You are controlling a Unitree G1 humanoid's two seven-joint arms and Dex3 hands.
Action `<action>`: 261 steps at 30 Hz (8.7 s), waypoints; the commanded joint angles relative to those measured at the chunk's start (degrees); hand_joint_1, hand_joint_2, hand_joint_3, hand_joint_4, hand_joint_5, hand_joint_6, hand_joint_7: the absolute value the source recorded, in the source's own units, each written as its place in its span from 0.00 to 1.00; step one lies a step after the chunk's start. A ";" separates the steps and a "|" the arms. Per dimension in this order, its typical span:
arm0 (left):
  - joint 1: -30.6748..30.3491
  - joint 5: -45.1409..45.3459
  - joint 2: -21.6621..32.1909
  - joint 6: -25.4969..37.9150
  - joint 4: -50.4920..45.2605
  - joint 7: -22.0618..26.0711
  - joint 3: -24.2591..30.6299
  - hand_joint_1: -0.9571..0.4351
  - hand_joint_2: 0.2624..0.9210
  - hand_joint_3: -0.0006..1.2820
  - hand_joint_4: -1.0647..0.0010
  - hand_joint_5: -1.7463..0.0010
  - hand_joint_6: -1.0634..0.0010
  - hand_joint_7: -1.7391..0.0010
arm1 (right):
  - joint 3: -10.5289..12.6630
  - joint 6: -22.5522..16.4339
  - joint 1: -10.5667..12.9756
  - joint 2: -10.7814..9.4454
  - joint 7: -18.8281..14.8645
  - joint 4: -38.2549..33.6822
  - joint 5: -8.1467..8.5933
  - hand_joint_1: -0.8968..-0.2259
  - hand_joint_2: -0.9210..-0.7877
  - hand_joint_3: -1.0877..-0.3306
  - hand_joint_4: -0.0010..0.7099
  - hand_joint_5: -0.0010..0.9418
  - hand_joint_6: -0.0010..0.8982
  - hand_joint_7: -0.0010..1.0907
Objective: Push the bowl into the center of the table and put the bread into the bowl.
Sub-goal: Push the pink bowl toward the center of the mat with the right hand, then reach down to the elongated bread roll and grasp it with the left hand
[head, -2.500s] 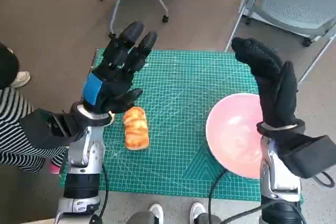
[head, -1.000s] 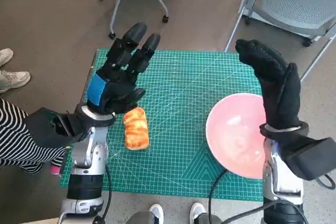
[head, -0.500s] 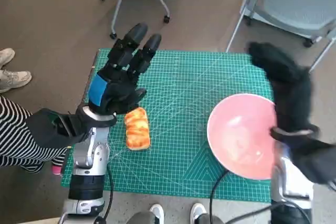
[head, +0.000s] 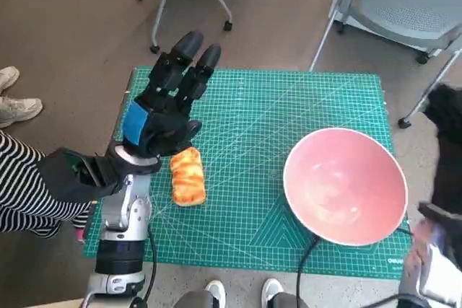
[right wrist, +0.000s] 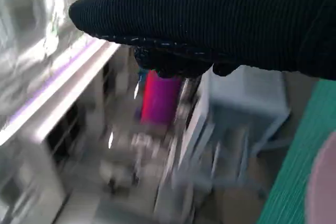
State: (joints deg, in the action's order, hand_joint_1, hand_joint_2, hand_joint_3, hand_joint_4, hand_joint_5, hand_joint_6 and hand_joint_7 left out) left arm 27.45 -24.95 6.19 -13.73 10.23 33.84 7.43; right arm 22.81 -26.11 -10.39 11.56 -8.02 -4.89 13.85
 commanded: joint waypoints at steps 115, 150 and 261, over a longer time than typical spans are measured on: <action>-4.93 1.44 8.99 0.59 -8.55 -1.69 2.79 0.26 1.00 0.28 0.89 1.00 1.00 0.81 | -18.41 1.18 -17.43 -6.34 -7.00 -9.24 -7.83 0.27 0.00 0.42 0.31 0.02 0.10 0.50; -12.53 15.14 36.09 12.68 -25.39 5.98 5.23 0.75 0.65 0.03 0.90 1.00 0.90 0.82 | -18.92 4.32 -14.40 -4.57 -5.36 0.74 -7.42 0.28 0.00 0.42 0.33 0.02 0.06 0.57; -5.53 45.36 28.82 28.81 -7.01 -0.48 -20.31 0.55 0.81 0.00 0.66 0.99 0.66 0.98 | -19.03 5.86 -12.27 -4.86 -5.18 2.45 -5.20 0.29 0.00 0.44 0.35 0.00 0.08 0.60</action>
State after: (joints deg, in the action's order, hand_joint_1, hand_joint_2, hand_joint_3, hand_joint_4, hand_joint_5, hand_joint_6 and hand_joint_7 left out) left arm 22.40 19.87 35.38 15.12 3.08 33.93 -12.55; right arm 4.02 -21.07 -24.02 6.51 -13.01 -2.43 8.74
